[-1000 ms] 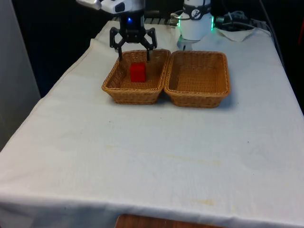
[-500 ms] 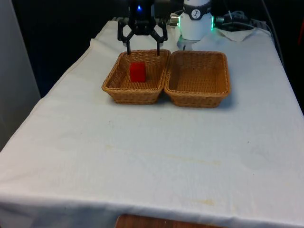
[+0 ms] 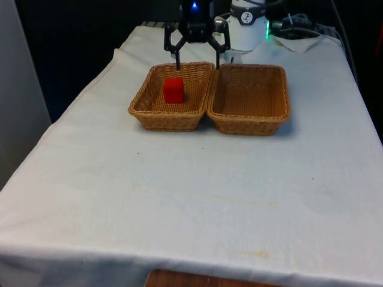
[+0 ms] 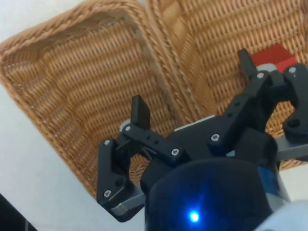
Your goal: Pick up the red cube and place it into the right basket.
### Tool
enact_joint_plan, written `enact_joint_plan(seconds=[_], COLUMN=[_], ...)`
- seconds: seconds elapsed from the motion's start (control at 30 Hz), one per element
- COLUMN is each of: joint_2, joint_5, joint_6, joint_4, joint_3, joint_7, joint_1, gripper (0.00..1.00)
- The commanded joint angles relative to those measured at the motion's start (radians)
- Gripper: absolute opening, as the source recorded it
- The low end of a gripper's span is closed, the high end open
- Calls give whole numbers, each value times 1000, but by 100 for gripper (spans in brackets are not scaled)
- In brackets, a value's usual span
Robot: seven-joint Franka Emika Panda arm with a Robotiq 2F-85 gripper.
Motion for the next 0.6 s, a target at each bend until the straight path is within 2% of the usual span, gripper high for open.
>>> enact_joint_plan(seconds=[0.0,0.03,0.07,0.3,0.33,0.37,0.57], joint_2=[9,0,8,14,3,16,37], joint_5=[-18,0,-18,-11,0,-9,-4], joint_6=[-5,0,-6,-30,-24,-33,-55], joint_4=[9,0,12,41,32,46,76], joint_3=[3,0,9,55,54,60,88], joint_7=[27,0,33,73,55,78,114], joint_1=[6,0,7,10,5,9,10], gripper=[100,100,100,100,100,100,100])
